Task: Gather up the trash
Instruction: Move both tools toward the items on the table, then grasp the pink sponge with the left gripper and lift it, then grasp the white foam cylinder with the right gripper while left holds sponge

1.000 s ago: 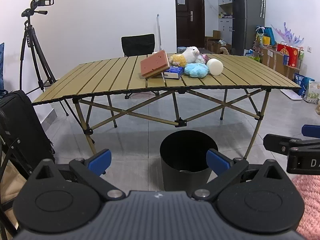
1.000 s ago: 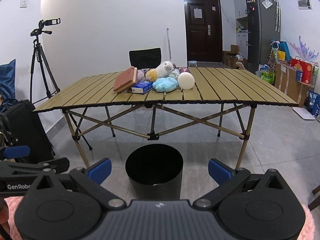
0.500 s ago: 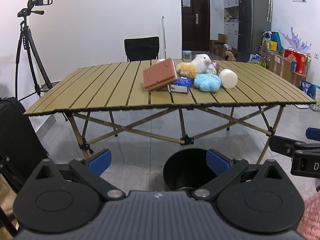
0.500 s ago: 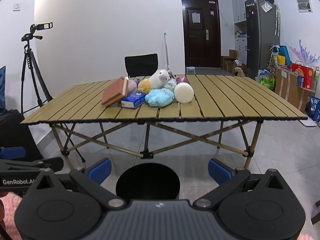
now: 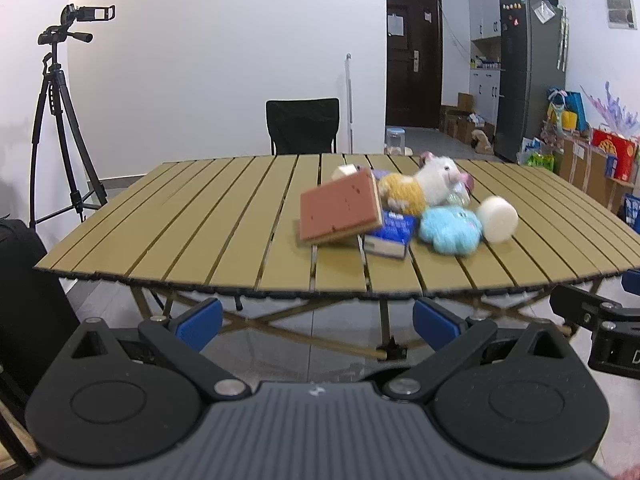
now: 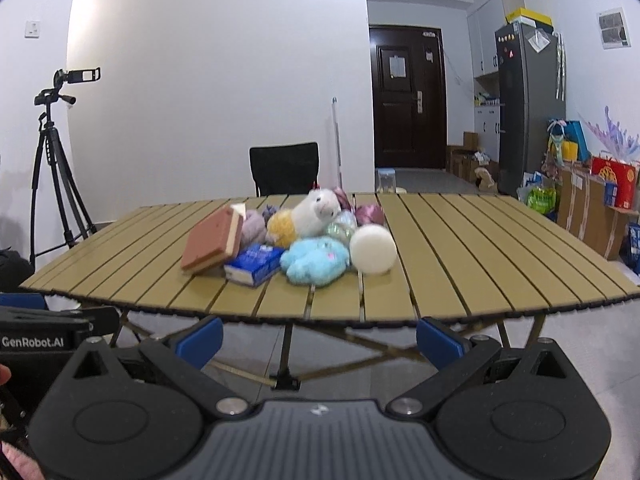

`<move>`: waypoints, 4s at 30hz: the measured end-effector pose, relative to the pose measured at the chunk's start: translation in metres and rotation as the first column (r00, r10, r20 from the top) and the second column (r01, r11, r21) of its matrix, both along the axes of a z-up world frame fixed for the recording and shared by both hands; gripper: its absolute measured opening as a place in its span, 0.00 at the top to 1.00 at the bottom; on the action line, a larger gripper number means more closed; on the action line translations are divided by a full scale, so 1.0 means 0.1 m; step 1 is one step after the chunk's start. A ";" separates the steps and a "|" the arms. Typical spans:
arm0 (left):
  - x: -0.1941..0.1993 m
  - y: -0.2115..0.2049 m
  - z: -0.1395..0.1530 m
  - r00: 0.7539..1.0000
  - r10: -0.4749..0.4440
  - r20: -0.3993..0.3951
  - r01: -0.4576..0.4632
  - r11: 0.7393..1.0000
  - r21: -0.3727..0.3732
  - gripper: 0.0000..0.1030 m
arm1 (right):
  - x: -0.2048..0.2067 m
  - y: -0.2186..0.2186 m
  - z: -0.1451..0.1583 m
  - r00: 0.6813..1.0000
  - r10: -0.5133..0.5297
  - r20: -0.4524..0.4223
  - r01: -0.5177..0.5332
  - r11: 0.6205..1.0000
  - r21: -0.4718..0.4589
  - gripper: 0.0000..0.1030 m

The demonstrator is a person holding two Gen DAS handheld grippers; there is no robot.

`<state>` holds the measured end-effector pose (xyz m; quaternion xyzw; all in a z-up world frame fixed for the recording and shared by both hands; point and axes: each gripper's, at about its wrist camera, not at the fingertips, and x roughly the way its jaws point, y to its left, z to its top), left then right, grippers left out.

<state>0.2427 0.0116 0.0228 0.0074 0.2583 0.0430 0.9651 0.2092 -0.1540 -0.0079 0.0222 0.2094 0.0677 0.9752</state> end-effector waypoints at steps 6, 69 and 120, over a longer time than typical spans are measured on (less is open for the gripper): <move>0.37 0.04 0.02 1.000 0.021 0.014 -0.021 1.000 -0.022 0.00 | 0.38 0.04 0.02 0.998 -0.008 0.060 0.010 1.000 -0.021 0.00; 2.04 0.21 -0.39 1.000 -0.023 0.018 0.026 0.983 -0.182 0.03 | 2.07 0.00 -0.59 0.991 -0.124 0.050 0.122 0.992 0.035 0.00; 1.05 -0.20 -0.11 0.988 -0.100 0.113 0.105 0.994 -0.032 0.03 | 1.31 -0.28 -0.26 0.994 -0.026 0.107 0.016 0.995 0.097 0.45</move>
